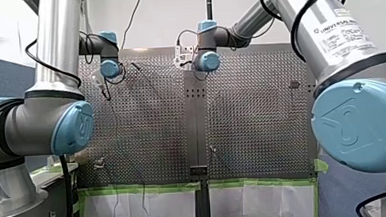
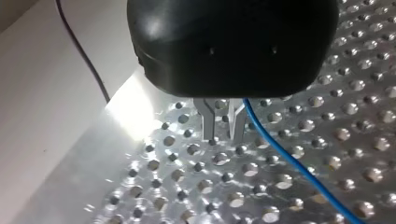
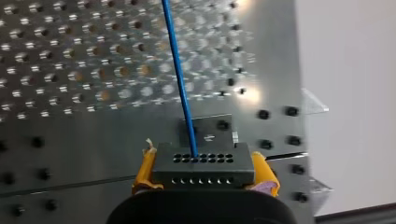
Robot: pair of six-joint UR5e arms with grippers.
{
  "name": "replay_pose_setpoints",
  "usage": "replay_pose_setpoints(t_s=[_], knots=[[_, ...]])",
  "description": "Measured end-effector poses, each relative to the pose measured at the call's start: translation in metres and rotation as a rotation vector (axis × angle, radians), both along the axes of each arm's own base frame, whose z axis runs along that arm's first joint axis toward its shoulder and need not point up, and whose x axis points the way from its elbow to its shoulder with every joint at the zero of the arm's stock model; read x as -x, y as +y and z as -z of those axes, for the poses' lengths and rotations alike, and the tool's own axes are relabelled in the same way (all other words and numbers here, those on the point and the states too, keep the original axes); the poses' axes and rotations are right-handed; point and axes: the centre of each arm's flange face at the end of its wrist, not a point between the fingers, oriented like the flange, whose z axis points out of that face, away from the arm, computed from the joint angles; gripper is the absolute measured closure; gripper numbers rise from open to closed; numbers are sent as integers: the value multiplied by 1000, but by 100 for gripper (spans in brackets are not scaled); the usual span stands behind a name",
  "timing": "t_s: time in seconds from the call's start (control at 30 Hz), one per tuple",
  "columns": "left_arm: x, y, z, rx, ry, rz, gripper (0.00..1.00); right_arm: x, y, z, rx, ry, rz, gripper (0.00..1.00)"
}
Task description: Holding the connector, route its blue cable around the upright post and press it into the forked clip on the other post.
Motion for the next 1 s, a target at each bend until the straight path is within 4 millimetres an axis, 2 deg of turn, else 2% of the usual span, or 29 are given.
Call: replay_pose_setpoints(t_s=[0.3,0.43,0.5,0.53,0.57,0.6,0.63,0.67,0.73,0.77,0.83,0.87,1.0], knots=[[-11,-10,35,-5,68,23,78,-3,-6,28,-37,35,4,100],[-13,-14,43,-18,82,27,78,-3,-8,40,-57,55,5,100],[-14,-16,44,-31,85,29,69,-3,-8,46,-68,65,6,100],[-14,-16,45,-35,85,29,69,-3,-9,50,-75,72,6,100],[-14,-17,45,-39,84,29,57,-3,-9,53,-81,78,7,100],[-14,-17,45,-43,83,30,41,-3,-9,56,-88,85,7,100],[-14,-18,45,-46,82,30,41,-3,-9,61,-98,95,8,100],[-14,-18,45,-49,81,31,35,-3,-10,64,-105,104,10,100],[-14,-19,45,-53,81,36,35,-1,-10,72,-119,119,12,100],[-14,-20,45,-54,81,38,5,-1,-9,75,-123,123,13,100],[-13,-21,47,-54,83,40,5,1,-9,82,-129,129,16,100],[-12,-21,49,-53,85,41,0,2,-10,85,-131,130,17,100],[-8,-24,56,-49,93,40,0,7,-11,95,-135,131,24,100]])
